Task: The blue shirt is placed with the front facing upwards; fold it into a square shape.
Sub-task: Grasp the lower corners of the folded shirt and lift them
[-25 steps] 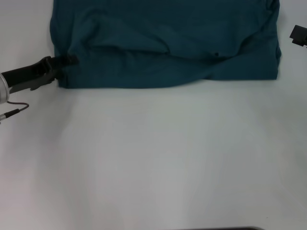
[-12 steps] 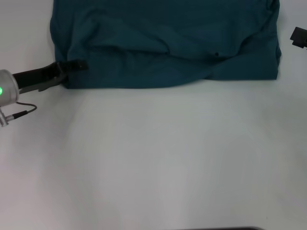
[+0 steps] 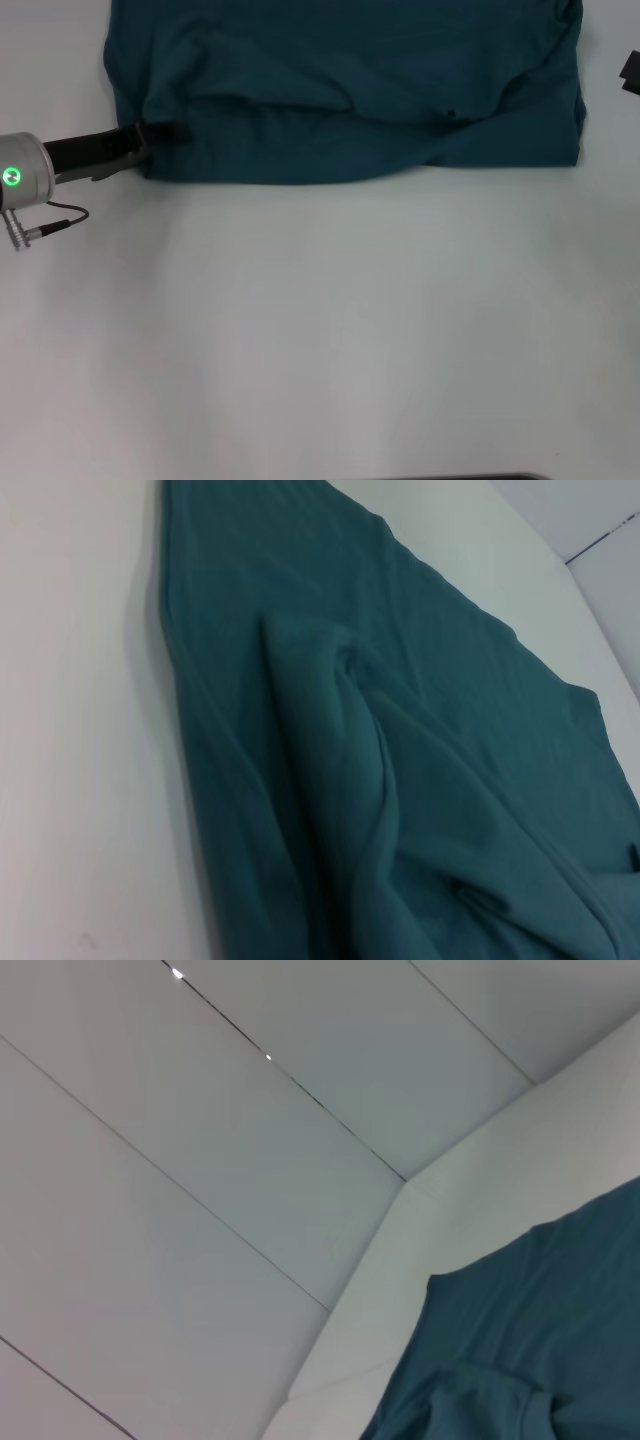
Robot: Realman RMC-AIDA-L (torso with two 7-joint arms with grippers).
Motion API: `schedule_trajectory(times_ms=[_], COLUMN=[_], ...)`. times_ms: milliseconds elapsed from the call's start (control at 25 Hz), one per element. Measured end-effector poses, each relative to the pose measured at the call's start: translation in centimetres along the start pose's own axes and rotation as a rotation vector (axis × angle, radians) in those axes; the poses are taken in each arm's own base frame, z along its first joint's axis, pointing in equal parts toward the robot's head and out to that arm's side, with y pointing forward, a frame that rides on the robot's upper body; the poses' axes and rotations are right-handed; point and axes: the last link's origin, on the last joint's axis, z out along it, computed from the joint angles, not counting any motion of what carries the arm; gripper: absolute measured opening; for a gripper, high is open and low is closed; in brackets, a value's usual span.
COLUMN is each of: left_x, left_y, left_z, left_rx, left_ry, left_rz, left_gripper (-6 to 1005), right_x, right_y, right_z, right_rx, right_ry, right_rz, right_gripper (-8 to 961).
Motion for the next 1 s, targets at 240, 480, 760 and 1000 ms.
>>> schedule_trajectory(times_ms=[240, 480, 760, 1000], left_x=[0.1, 0.0, 0.5, 1.3], left_y=[0.2, 0.4, 1.1, 1.5], left_z=[0.1, 0.2, -0.5, -1.6], left_rx=[-0.003, -0.002, -0.053, -0.086], left_ry=[-0.006, -0.022, -0.049, -0.103], left_rz=[0.004, 0.021, 0.002, -0.067], left_gripper=[522, 195, 70, 23], right_x=[-0.1, 0.0, -0.3, -2.2], right_y=[0.2, 0.2, -0.1, -1.8], right_z=[-0.3, -0.1, -0.3, -1.3], right_rx=[-0.011, -0.013, 0.015, 0.193], right_ry=[-0.012, -0.002, 0.045, 0.179], right_rz=[0.006, 0.009, 0.017, 0.037], right_gripper=[778, 778, 778, 778])
